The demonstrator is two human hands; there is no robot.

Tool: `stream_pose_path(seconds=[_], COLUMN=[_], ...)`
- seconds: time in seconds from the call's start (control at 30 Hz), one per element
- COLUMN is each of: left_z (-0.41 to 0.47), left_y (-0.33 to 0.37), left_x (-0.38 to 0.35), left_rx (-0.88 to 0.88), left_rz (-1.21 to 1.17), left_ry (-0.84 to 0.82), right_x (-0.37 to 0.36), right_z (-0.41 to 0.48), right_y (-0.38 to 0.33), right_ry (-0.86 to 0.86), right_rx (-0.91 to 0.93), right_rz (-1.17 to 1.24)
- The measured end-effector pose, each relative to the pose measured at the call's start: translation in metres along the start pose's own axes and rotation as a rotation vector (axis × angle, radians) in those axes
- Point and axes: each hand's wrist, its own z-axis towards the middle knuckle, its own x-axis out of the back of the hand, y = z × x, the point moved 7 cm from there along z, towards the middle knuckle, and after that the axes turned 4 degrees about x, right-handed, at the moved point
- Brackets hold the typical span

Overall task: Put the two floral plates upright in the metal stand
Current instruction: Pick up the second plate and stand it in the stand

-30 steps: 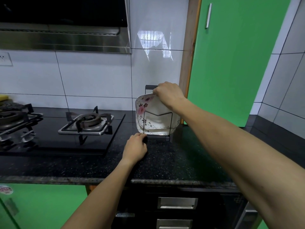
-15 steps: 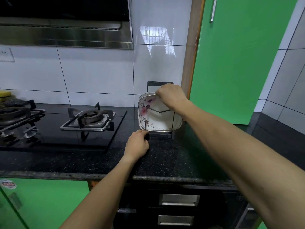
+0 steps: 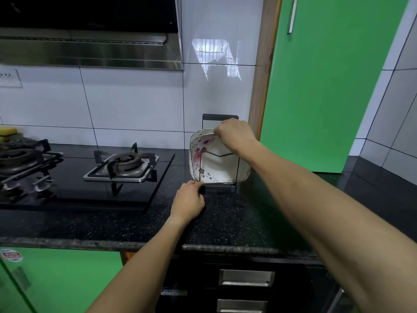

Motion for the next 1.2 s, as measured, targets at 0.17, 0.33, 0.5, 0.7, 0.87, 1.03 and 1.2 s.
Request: stream_pose_path(seconds=[0.17, 0.33, 0.5, 0.7, 0.87, 1.03, 1.2], left_z=[-0.001, -0.001, -0.001, -0.002, -0.002, -0.001, 0.002], left_y=[0.0, 0.0, 0.0, 0.001, 0.0, -0.008, -0.009], left_x=[0.0, 0.0, 0.001, 0.003, 0.004, 0.015, 0.03], left_rx=[0.001, 0.003, 0.006, 0.021, 0.033, 0.174, 0.238], left_rz=[0.005, 0.002, -0.008, -0.03, -0.066, -0.239, -0.316], left_ry=[-0.002, 0.001, 0.003, -0.003, 0.001, 0.085, 0.195], right_x=[-0.003, -0.004, -0.003, -0.004, -0.001, -0.004, -0.017], right_z=[0.0, -0.001, -0.001, 0.0, -0.002, -0.01, -0.024], right_y=[0.001, 0.004, 0.004, 0.005, 0.011, 0.021, 0.033], right_ry=[-0.009, -0.012, -0.02, -0.042, -0.025, -0.023, -0.025], right_rx=[-0.024, -0.038, -0.052, -0.099, -0.133, -0.223, -0.315], right_rz=[0.031, 0.058, 0.07, 0.101, 0.145, 0.247, 0.357])
